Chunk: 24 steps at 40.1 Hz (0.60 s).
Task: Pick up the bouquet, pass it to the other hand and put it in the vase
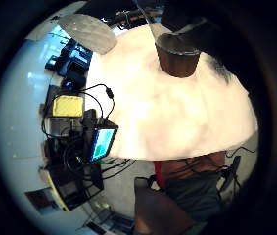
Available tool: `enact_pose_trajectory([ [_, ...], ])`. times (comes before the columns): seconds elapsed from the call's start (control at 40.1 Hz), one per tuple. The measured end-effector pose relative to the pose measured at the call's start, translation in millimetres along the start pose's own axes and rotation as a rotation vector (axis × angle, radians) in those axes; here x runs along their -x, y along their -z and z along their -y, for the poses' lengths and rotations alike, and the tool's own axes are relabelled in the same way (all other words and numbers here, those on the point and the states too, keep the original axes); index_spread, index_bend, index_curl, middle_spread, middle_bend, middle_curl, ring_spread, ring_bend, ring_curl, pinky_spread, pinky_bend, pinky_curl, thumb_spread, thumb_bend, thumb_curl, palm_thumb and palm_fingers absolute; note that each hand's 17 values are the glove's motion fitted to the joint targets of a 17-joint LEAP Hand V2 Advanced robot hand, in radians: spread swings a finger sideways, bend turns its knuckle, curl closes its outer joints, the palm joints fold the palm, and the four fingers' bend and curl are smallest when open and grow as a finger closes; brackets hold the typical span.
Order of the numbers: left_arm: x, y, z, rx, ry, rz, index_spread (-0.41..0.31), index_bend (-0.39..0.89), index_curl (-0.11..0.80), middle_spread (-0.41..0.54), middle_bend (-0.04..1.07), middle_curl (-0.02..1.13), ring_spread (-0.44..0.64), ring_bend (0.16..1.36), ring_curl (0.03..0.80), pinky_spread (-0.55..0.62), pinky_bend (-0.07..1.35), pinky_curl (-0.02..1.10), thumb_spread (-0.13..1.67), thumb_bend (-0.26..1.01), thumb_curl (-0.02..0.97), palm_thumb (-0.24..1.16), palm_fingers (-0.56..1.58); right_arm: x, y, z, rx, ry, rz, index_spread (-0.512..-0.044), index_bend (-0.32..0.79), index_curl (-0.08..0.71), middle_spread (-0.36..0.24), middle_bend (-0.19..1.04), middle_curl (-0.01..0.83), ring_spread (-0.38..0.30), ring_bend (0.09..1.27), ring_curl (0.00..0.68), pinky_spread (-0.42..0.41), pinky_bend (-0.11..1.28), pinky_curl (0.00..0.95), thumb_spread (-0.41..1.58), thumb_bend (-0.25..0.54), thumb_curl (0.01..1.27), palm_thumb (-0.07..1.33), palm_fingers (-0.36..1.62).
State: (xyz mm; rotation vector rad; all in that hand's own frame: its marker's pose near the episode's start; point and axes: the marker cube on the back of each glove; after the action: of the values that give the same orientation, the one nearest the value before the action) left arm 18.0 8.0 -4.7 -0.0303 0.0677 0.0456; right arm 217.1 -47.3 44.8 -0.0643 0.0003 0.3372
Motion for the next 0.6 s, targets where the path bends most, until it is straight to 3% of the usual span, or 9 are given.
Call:
enact_pose_trajectory([
  [0.224,2.4,-7.9,4.8,0.015,0.005,-0.011,0.010,0.12,0.206,0.184,0.23,0.34,0.41,0.57,0.256,0.42,0.53,0.33,1.04,-0.02,0.249,0.00,0.17,-28.1,-52.5,24.2,0.146,0.023,0.085,-0.407,0.10,0.198,-0.008,0.16,0.262,0.169,0.21,0.207,0.295,0.59,0.348,1.06,-0.011,0.25,0.23,-0.12],
  [0.374,0.8,-5.3,1.5,0.023,0.010,-0.009,0.011,0.12,0.210,0.186,0.23,0.35,0.41,0.58,0.258,0.42,0.53,0.34,1.04,-0.02,0.254,0.00,0.16,-0.8,-27.8,-13.8,0.250,0.285,0.445,-0.406,0.10,0.188,-0.005,0.16,0.257,0.173,0.20,0.212,0.294,0.59,0.347,1.07,-0.004,0.27,0.30,-0.13],
  [0.598,1.9,-16.0,14.0,0.001,-0.002,0.004,0.011,0.12,0.214,0.187,0.23,0.35,0.41,0.58,0.259,0.42,0.54,0.34,1.04,-0.02,0.259,0.00,0.16,-28.3,-59.8,-4.7,0.240,0.129,0.327,-0.394,0.11,0.186,-0.011,0.17,0.257,0.169,0.20,0.217,0.293,0.58,0.343,1.06,0.001,0.30,0.42,-0.11],
])
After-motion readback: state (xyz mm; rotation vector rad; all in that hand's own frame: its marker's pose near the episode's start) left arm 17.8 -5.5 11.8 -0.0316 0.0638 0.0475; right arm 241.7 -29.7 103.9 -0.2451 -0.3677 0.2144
